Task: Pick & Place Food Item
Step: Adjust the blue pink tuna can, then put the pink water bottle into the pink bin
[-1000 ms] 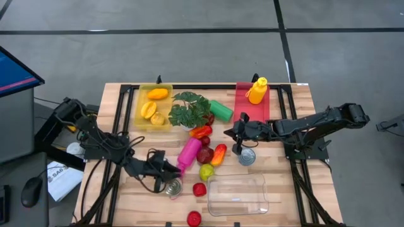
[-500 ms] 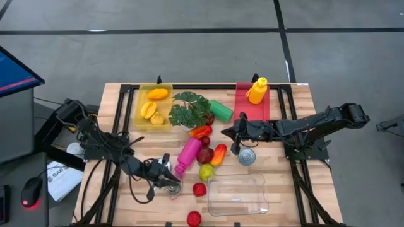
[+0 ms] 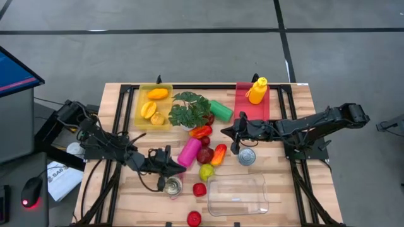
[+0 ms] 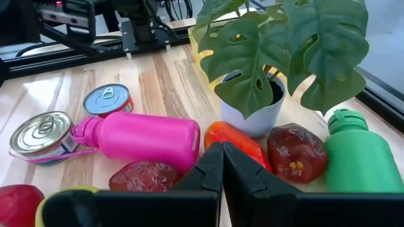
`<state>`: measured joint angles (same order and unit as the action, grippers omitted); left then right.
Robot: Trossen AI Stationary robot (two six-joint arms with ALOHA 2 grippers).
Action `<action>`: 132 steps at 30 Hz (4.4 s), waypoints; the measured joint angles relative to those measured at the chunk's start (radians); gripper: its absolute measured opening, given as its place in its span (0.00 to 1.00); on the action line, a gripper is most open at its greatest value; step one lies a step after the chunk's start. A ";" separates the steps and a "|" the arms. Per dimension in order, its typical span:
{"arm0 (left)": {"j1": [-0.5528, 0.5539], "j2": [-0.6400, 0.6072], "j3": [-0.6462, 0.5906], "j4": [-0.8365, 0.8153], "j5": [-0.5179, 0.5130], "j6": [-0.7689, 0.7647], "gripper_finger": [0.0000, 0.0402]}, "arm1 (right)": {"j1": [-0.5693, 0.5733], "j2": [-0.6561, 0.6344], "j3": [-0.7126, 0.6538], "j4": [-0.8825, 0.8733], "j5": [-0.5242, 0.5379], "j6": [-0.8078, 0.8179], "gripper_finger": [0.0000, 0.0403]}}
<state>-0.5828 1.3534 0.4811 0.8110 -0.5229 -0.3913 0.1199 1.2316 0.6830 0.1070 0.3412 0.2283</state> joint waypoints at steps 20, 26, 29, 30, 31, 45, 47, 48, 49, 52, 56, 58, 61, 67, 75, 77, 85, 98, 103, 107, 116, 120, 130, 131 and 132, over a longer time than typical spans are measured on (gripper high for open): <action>0.002 0.213 0.484 -1.053 0.018 -0.629 0.00 | 0.004 0.000 -0.001 -0.011 0.000 -0.003 0.00; -0.018 0.213 0.484 -1.228 0.115 -0.870 0.00 | 0.004 0.000 -0.001 -0.010 0.000 -0.003 0.00; -0.037 0.213 0.484 -1.278 0.150 -0.936 0.00 | 0.004 0.000 -0.001 -0.010 0.000 -0.003 0.00; -0.044 0.213 0.484 -1.296 0.168 -0.957 0.00 | 0.004 0.000 -0.001 -0.010 0.000 -0.003 0.00; -0.051 0.213 0.484 -1.312 0.186 -0.980 0.00 | 0.004 0.000 -0.001 -0.010 0.000 -0.002 0.00; -0.090 0.213 0.484 -1.424 0.372 -1.082 0.00 | 0.004 0.000 -0.001 -0.010 0.000 -0.002 0.00; -0.093 0.213 0.484 -1.424 0.363 -1.082 0.00 | 0.004 0.000 -0.001 -0.010 0.000 -0.002 0.00; -0.093 0.213 0.480 -1.419 0.346 -1.082 0.00 | 0.004 0.000 -0.001 -0.010 0.000 -0.002 0.00; -0.093 0.213 0.472 -1.406 0.328 -1.082 0.00 | 0.004 0.000 -0.001 -0.009 0.000 -0.001 0.00; -0.092 0.213 0.432 -1.347 0.318 -1.081 0.00 | 0.004 0.000 -0.001 -0.009 0.000 0.000 0.00; -0.093 0.213 0.405 -1.301 0.325 -1.084 0.00 | 0.004 0.000 -0.001 -0.009 0.000 0.000 0.00; -0.093 0.213 0.405 -1.299 0.353 -1.084 0.00 | 0.004 0.000 -0.001 -0.009 0.000 0.000 0.00; -0.093 0.213 0.405 -1.300 0.430 -1.084 0.00 | 0.004 0.000 -0.001 -0.009 0.000 0.000 0.00; -0.093 0.213 0.405 -1.309 0.591 -1.110 0.00 | 0.004 0.000 -0.001 -0.009 0.000 0.000 0.00; -0.093 0.213 0.405 -1.354 0.747 -1.110 0.00 | 0.004 0.000 -0.001 -0.009 0.000 0.000 0.00; -0.093 0.212 0.405 -1.366 0.760 -1.110 0.00 | 0.004 0.000 -0.001 -0.009 0.000 0.000 0.00; -0.093 0.129 0.405 -1.374 0.654 -1.108 0.00 | 0.004 0.000 -0.001 -0.009 0.000 0.000 0.00; -0.069 0.051 0.405 -1.391 0.295 -1.107 0.00 | 0.004 0.000 -0.001 -0.010 0.000 0.001 0.00; -0.055 0.075 0.405 -1.389 0.328 -1.055 0.02 | 0.004 0.000 -0.001 -0.009 0.000 0.001 0.00; -0.038 0.099 0.405 -1.381 0.338 -1.049 0.09 | 0.004 0.000 -0.001 -0.010 0.000 0.001 0.00; -0.002 0.168 0.405 -1.368 0.338 -1.050 0.37 | 0.004 0.000 -0.001 -0.012 -0.001 0.001 0.00; 0.005 0.182 0.405 -1.358 0.338 -1.056 0.47 | 0.004 0.000 -0.001 -0.013 -0.002 0.001 0.00; 0.009 0.198 0.405 -1.317 0.320 -1.057 0.54 | 0.004 0.000 -0.001 -0.015 -0.003 0.001 0.00; 0.009 0.202 0.405 -1.317 0.322 -1.057 0.54 | 0.004 0.000 -0.001 -0.015 -0.003 0.001 0.00; 0.009 0.211 0.405 -1.309 0.326 -1.057 0.54 | 0.004 0.000 -0.001 -0.016 -0.003 0.001 0.00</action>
<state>-0.5743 1.5643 0.8864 -0.4976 -0.1966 -1.4479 0.1242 1.2320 0.6823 0.0907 0.3382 0.2295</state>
